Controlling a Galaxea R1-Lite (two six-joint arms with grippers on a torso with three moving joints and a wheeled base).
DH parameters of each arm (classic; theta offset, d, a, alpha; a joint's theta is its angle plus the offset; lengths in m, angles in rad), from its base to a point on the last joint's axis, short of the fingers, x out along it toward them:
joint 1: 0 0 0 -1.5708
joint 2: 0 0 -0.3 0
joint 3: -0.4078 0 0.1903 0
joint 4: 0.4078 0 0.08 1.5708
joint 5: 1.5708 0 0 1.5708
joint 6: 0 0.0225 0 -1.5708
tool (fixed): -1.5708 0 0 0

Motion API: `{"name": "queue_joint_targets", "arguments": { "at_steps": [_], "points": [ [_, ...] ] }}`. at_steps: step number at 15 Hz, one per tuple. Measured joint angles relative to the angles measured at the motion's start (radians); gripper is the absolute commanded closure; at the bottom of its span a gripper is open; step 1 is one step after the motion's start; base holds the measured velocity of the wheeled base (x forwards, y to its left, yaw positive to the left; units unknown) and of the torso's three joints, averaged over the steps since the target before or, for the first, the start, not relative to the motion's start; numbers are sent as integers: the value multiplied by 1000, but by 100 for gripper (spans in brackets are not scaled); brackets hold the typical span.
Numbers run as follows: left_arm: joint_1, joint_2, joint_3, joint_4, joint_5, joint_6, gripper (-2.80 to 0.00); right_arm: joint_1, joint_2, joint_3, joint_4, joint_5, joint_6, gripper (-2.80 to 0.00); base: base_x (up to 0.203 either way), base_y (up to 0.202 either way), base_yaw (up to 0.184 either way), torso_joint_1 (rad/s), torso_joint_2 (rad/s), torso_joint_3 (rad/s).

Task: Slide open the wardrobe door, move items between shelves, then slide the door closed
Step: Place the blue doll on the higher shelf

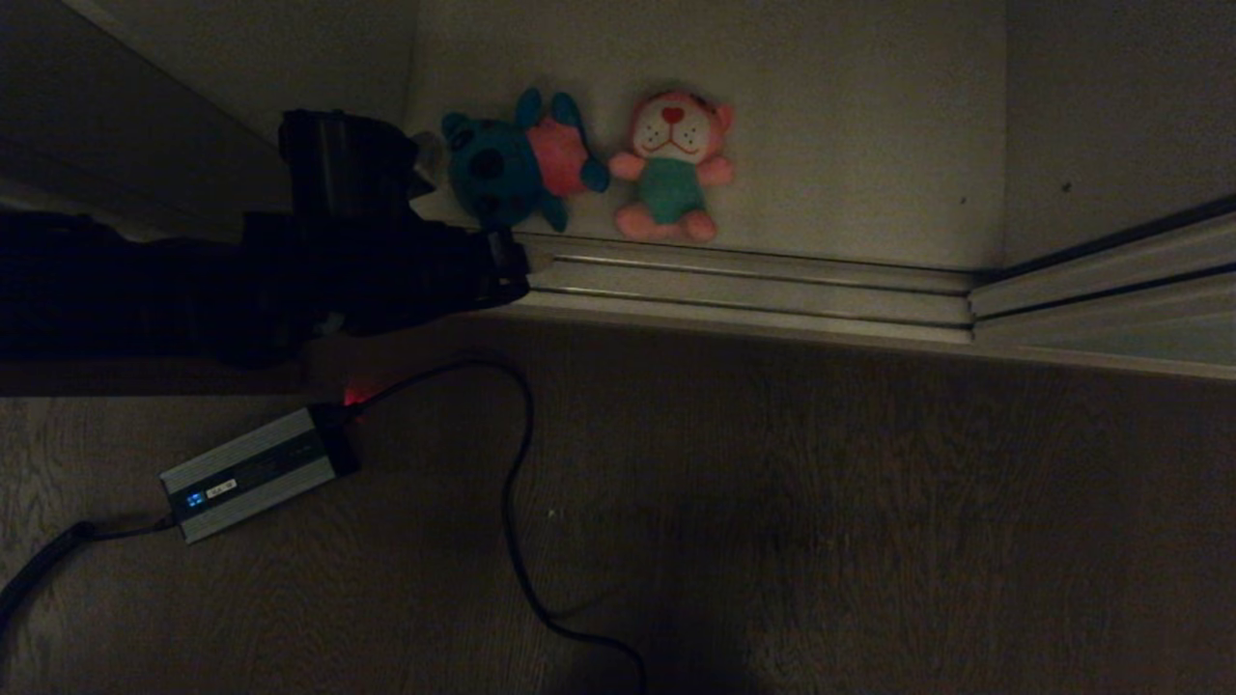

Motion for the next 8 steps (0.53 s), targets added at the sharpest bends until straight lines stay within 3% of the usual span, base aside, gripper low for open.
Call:
{"name": "queue_joint_targets", "arguments": {
  "at_steps": [2,6,8],
  "points": [
    [-13,57,-61,-24,38,-12,-280,0,0,0,0,0,0,0,0,0,0,0,0,0],
    [-43,179,-172,-155,179,-16,-280,0,0,0,0,0,0,0,0,0,0,0,0,0],
    [-50,215,-192,-195,195,-16,-280,0,0,0,0,0,0,0,0,0,0,0,0,0]
  ]
}}
